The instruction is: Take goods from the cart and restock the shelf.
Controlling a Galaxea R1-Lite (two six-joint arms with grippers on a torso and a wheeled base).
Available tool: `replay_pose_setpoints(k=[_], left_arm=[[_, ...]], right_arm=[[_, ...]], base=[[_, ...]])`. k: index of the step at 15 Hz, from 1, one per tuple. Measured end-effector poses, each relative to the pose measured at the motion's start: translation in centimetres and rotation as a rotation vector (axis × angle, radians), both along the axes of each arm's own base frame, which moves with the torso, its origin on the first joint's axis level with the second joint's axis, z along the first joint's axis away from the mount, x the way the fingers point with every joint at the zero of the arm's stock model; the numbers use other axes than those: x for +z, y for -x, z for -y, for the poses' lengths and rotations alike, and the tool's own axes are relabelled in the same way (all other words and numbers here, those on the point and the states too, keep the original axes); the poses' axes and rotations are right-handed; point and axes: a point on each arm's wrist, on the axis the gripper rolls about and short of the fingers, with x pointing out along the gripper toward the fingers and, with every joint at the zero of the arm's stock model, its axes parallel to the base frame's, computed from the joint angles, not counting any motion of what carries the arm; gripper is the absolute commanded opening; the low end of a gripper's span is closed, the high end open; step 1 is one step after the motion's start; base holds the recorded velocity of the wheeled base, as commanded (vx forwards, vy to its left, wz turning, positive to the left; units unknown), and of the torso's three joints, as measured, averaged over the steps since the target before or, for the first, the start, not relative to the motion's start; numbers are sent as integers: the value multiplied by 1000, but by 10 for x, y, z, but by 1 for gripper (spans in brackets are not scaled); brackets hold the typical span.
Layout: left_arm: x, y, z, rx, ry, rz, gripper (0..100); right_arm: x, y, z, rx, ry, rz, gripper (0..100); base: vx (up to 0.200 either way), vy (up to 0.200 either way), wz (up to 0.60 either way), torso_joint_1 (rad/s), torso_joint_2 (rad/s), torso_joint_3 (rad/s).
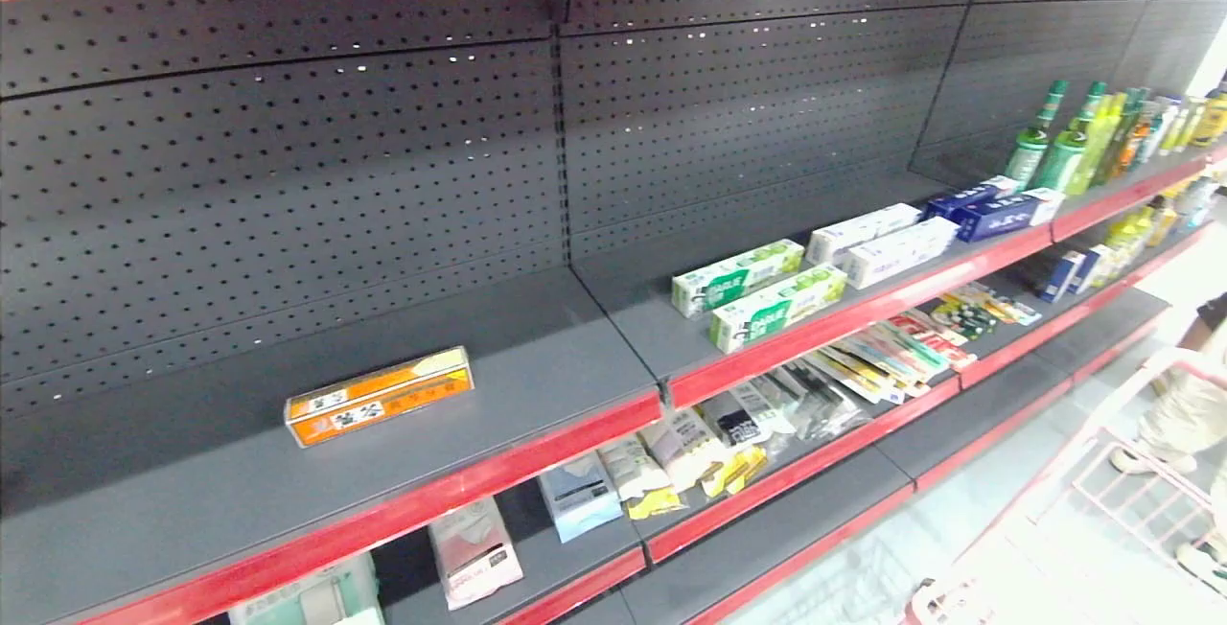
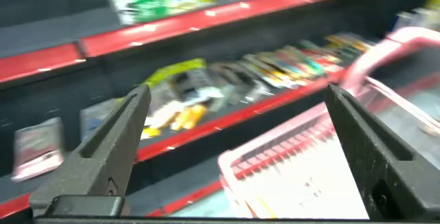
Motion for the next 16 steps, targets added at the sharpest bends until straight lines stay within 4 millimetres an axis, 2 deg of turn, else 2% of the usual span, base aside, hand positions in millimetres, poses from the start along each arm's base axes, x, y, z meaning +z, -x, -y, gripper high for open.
replay_pose_setpoints(k=[11, 16], left_arm=[[0, 0, 0, 0, 0, 0, 100], [0, 0, 0, 0, 0, -1, 100]], right_arm=[[0, 0, 0, 0, 0, 0, 100], [0, 0, 0, 1, 1, 0, 100]], base=[[0, 0, -600, 3, 3, 3], [0, 0, 0, 0, 0, 0]])
